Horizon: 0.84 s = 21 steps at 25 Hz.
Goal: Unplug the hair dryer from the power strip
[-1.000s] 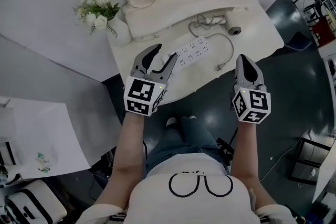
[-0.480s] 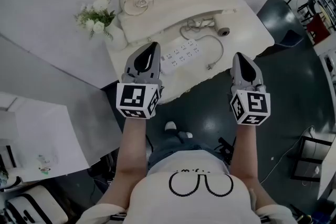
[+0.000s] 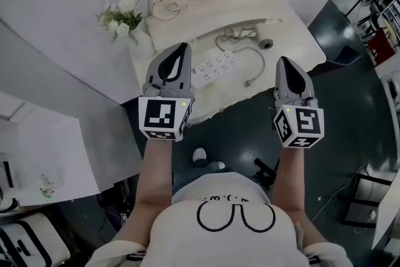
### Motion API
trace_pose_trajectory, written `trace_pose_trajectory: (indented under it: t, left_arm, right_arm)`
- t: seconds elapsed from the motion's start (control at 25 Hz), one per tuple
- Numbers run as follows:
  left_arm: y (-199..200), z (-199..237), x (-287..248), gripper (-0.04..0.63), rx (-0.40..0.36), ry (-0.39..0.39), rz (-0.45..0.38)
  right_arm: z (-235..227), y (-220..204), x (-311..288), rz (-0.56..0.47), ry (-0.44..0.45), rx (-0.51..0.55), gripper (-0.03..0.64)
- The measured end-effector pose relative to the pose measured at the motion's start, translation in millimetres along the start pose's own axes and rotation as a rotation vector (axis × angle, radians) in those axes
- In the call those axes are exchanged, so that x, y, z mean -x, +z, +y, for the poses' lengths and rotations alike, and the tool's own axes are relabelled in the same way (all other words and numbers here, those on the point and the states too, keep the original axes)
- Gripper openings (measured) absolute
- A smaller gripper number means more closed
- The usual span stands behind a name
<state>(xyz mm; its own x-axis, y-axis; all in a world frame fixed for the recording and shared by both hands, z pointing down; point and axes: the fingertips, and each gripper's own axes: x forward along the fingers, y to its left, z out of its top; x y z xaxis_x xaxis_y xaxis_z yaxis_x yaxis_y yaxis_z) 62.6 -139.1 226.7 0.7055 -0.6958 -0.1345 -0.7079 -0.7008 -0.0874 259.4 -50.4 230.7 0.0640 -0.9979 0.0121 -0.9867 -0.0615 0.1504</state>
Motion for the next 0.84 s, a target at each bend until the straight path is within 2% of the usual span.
trace_pose_trajectory:
  t: [0.52,0.84]
  left_arm:
    - [9.3,-11.3,-11.1,-0.003,-0.025,-0.024,-0.007]
    - [16.9,-11.3,-9.1,-0.003,-0.065,-0.023,-0.02]
  right_arm:
    - [-6.0,8.9,7.1,-0.027,-0.002,0.009,-0.003]
    - [-2.2,9.6,7.0,-0.036,0.011,0.012,-0.003]
